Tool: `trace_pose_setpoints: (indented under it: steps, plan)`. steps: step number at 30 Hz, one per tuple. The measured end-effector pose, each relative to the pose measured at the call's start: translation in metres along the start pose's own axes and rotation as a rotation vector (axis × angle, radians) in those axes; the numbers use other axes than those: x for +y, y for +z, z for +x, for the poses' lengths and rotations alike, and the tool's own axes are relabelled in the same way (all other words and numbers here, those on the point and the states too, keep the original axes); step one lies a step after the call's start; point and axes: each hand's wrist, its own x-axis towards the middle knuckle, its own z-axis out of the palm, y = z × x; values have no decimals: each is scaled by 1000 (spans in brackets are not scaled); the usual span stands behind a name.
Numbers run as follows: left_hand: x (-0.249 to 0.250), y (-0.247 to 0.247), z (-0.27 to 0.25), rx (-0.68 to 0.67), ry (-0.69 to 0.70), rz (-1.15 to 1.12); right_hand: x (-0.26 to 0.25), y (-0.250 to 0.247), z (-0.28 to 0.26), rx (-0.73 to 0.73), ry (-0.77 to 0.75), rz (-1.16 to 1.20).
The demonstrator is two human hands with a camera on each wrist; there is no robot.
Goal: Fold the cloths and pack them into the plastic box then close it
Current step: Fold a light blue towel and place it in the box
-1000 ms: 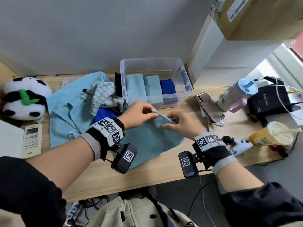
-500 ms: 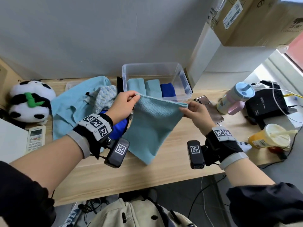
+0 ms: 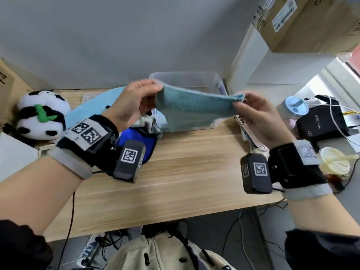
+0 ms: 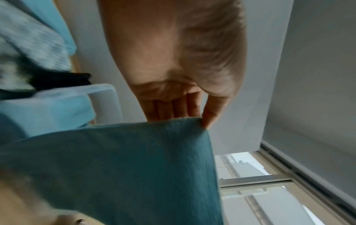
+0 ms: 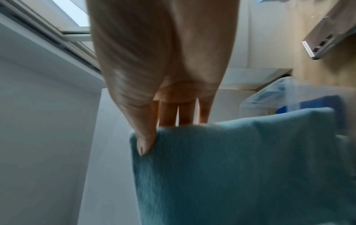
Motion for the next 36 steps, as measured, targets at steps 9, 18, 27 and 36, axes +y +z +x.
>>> trace_pose_setpoints:
  steps: [9,18,27,36]
  plan:
    - [-169,-49,-70,-428,-826,470,157,-10,-88,-445,833,-291]
    - [-196,-61,-84,-783,-1149,628,186,-1,-90,-897,1198,-405]
    - [-197,-53,-8,175,-740,483,218,-19,-30,325,988,-433]
    - [-212,-36,34,329,-772,349,226,-13,4,378,1036,-279]
